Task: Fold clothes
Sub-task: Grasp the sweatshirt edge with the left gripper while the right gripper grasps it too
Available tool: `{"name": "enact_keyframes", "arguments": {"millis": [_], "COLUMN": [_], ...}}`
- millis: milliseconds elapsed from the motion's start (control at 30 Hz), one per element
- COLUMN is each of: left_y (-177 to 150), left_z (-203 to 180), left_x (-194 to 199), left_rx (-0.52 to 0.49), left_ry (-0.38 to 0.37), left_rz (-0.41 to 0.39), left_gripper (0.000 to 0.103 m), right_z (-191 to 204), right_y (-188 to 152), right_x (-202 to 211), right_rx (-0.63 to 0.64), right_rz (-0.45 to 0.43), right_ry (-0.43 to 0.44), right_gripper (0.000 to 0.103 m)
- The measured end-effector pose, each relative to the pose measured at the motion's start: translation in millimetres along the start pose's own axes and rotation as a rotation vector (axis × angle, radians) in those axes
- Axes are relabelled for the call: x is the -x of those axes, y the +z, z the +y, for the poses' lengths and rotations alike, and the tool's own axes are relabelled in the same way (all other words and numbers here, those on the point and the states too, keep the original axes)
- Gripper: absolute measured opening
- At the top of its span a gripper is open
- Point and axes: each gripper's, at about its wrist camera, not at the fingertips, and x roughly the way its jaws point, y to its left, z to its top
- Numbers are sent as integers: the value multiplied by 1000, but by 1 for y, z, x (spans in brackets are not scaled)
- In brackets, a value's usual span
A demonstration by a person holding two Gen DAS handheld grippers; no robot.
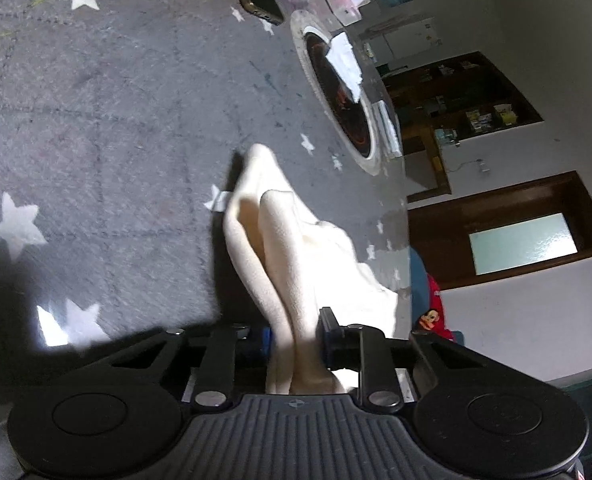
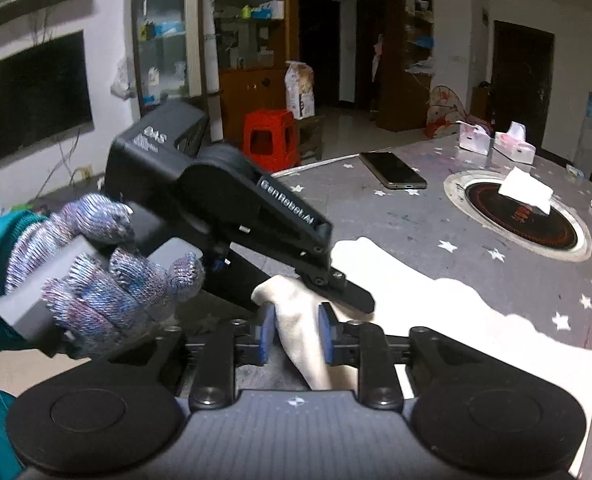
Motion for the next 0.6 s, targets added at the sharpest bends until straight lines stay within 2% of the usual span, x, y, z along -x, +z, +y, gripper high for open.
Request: {"name": "enact_keyframes", "arguments": {"millis": [233,333,500,567,600], "left_y": [0,0,1,2,3], "left_z": [-10,-14,-20,-22,-23], "left_x": [-1,-2,-2,-2,-3], "left_rx": [-77,-112,-158,-179,-186], "left_ry": [39,56,83,94,98], "left_rz": [-3,-5,-8,-9,-9], "left_gripper": [22,22,22,22,22], "right_z": [-39,-59,-111,-125,-133], "right_y": [-18,-25,-39,-45,-48], "right_x": [16,22,26,26,25], "right_rx": [-115,-167,-299,-354,-388], "right_rz": [-8,-8,-2,-8,-10], "right_ry": [-125,-188,-302,-320,-321], "right_gripper": [30,42,44,53,53]}}
